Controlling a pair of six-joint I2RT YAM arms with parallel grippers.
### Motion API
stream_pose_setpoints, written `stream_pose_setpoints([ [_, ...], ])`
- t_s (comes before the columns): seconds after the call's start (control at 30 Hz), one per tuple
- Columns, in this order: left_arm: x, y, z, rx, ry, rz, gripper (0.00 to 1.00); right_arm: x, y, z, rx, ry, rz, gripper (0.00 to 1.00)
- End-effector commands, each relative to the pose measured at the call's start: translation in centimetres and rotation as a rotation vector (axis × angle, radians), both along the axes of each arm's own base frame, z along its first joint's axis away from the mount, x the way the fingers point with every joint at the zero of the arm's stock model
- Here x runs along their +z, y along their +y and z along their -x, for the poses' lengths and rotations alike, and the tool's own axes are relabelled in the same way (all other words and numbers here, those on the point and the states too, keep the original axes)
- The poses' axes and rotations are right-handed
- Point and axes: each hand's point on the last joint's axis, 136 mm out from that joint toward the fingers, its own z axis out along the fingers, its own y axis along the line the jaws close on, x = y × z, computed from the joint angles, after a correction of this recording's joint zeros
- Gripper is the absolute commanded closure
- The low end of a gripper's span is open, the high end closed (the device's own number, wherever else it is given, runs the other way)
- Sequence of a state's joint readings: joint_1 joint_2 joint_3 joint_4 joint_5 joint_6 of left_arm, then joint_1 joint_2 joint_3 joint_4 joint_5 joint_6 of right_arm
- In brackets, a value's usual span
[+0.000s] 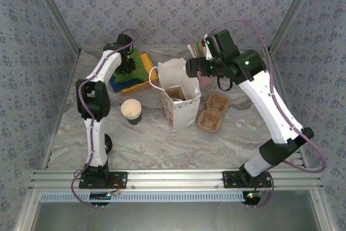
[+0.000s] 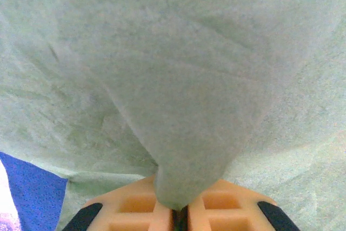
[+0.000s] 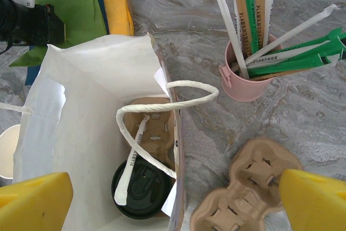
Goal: Pack the takeout coffee
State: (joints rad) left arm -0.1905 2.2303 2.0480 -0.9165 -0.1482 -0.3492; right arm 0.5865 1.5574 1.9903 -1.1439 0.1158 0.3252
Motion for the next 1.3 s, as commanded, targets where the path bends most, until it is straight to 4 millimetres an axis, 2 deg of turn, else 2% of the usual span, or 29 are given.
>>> stream_pose_setpoints([
  [0.0,2.1,-0.1,0.0,-0.009,-0.029,0.011,0.91,0.6,-0.4,0.5,-0.013,-0.010,-0.027,0.00],
  [0.07,2.3,-0.1,0.0,-0.008,-0.033,0.013,0.89,0.6,-0.4,0.6,-0.015,-0.008,-0.028,0.00],
  [0.1,2.3,-0.2,0.0,-0.009,-0.033,0.014,0.90,0.6,-0.5,0.6,-0.016,-0.009,-0.027,0.00],
  [0.13,2.4,-0.2,0.0,-0.010,-0.034,0.014,0.98,0.6,-0.5,0.6,-0.017,-0.011,-0.029,0.00],
  [0.27,3.2,-0.2,0.0,-0.010,-0.049,0.017,1.00,0.6,-0.4,0.6,-0.017,-0.009,-0.029,0.00],
  [0.43,5.8,-0.5,0.4,-0.009,-0.088,0.026,1.00,0.8,-0.5,0.6,-0.020,-0.015,-0.030,0.00],
  [0.53,8.4,-0.7,1.0,-0.005,-0.128,0.039,1.00,0.9,-0.6,0.6,-0.023,-0.021,-0.032,0.00],
  [0.73,15.0,-1.8,2.8,-0.025,-0.235,0.083,1.00,1.3,-0.9,0.8,-0.034,-0.033,-0.034,0.00],
  [0.93,24.1,-5.3,6.2,-0.110,-0.412,0.158,1.00,1.3,-1.7,1.2,-0.051,-0.042,-0.038,0.00],
  [1.03,28.1,-8.0,8.3,-0.202,-0.509,0.178,1.00,1.5,-2.3,1.8,-0.060,-0.049,-0.042,0.00],
  [1.17,31.7,-10.8,11.1,-0.313,-0.605,0.066,1.00,1.4,-3.2,2.5,-0.075,-0.056,-0.046,0.00],
  [1.27,32.9,-12.4,12.9,-0.361,-0.647,-0.011,1.00,1.5,-4.2,3.2,-0.095,-0.063,-0.052,0.00],
])
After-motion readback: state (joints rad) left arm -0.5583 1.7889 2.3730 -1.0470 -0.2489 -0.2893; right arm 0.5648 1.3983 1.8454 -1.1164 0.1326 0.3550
